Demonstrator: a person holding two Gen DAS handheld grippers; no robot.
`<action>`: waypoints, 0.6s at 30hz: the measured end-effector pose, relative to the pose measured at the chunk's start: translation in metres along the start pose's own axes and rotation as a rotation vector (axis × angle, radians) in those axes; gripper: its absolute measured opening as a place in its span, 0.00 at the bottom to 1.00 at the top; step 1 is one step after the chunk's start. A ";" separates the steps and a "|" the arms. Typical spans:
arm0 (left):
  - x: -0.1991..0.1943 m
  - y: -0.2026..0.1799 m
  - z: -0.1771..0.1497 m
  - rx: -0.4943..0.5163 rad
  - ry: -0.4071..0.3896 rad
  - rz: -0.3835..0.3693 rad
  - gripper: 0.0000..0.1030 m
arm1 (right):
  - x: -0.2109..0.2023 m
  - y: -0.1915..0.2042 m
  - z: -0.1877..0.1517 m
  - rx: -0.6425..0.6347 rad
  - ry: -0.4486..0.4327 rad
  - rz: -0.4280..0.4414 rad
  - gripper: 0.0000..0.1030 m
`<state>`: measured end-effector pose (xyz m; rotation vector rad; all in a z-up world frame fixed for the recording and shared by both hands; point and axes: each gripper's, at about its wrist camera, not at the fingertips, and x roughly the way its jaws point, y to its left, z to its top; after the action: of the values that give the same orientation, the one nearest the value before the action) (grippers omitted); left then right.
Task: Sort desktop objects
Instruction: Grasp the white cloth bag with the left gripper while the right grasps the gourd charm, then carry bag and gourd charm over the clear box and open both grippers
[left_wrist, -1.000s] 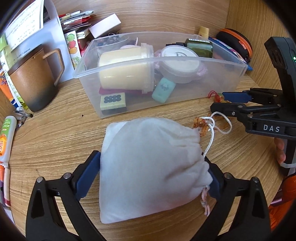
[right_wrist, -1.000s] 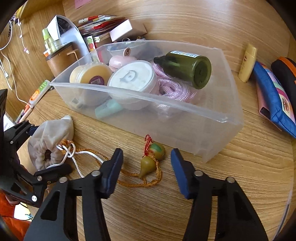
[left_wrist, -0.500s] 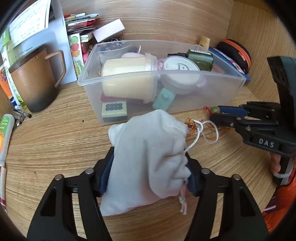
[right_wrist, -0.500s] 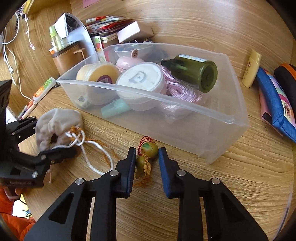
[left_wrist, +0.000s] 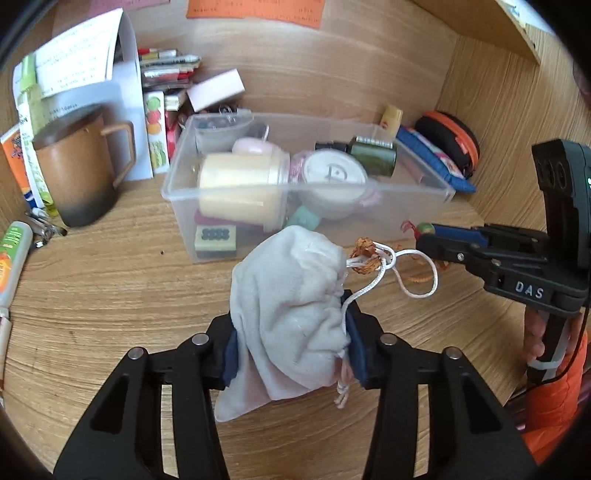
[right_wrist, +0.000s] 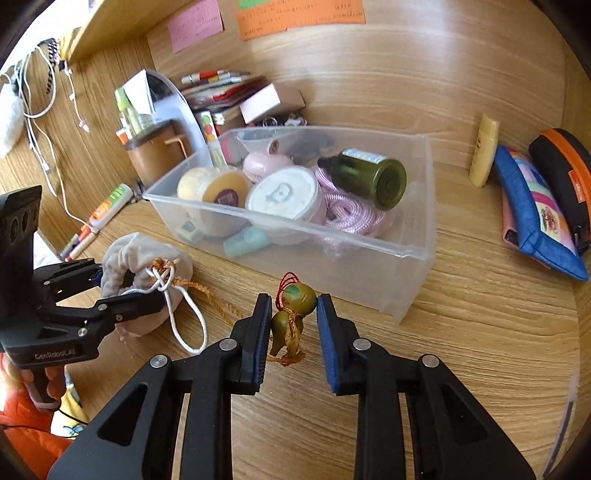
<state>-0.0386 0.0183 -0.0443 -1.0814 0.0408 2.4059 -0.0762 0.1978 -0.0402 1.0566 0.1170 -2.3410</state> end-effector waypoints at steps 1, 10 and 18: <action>-0.002 0.000 0.001 -0.001 -0.008 0.000 0.46 | -0.005 0.002 0.000 -0.005 -0.011 -0.005 0.22; -0.032 0.002 0.008 -0.013 -0.088 0.002 0.46 | -0.032 0.008 0.003 -0.025 -0.077 -0.012 0.22; -0.054 0.010 0.020 -0.032 -0.162 -0.026 0.46 | -0.053 0.011 0.014 -0.048 -0.135 -0.024 0.22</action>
<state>-0.0272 -0.0094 0.0062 -0.8923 -0.0670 2.4696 -0.0521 0.2084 0.0089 0.8760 0.1346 -2.4111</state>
